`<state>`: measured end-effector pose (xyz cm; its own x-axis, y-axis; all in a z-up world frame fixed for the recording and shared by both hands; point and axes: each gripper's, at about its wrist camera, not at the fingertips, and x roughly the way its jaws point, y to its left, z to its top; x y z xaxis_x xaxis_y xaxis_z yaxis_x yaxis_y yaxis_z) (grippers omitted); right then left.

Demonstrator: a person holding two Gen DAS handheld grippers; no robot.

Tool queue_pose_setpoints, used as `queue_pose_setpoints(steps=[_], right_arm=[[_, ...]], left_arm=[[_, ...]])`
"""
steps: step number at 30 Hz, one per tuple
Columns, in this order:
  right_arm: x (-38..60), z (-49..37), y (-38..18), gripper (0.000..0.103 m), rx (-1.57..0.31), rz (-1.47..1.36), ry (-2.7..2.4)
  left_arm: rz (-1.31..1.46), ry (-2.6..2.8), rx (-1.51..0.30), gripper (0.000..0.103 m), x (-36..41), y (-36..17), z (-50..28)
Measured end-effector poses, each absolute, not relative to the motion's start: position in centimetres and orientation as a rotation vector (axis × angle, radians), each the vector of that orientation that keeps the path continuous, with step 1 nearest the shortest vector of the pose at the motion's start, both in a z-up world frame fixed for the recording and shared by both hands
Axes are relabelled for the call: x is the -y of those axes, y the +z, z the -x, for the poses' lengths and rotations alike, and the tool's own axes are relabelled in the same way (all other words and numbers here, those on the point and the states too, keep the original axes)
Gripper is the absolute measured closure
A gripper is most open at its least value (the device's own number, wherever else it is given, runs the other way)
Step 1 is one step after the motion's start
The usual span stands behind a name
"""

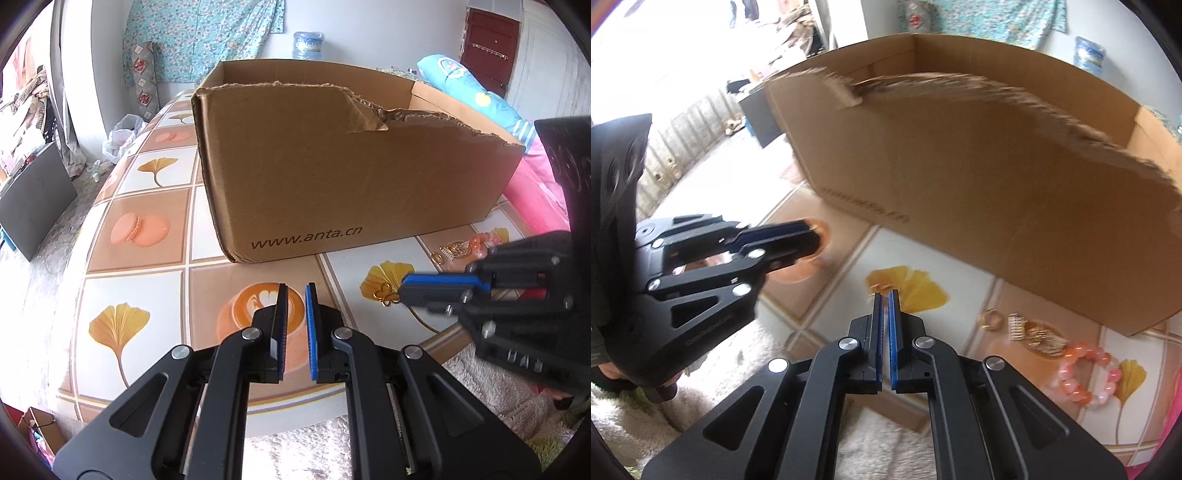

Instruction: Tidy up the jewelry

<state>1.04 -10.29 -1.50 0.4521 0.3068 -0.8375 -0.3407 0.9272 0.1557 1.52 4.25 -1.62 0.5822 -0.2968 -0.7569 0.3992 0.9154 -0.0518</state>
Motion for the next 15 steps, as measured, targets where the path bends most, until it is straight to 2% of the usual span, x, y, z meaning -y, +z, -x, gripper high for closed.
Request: queue_pose_setpoints(steps=[10,13,15], right_arm=[[8.8,-1.4,-2.1,0.100,-1.046,0.044,0.450],[9.0,-1.4,-1.8,0.098,-1.035,0.039,0.438],[9.3,-1.4,-1.6,0.093,-1.029,0.027,0.447]], left_arm=[[-0.119,-0.404,-0.864,0.095,-4.6,-1.7,-1.6],[-0.116,-0.401,-0.864,0.094,-4.8,-1.7,-1.6],[-0.114,-0.401,-0.864,0.094,-4.8,-1.7,-1.7]])
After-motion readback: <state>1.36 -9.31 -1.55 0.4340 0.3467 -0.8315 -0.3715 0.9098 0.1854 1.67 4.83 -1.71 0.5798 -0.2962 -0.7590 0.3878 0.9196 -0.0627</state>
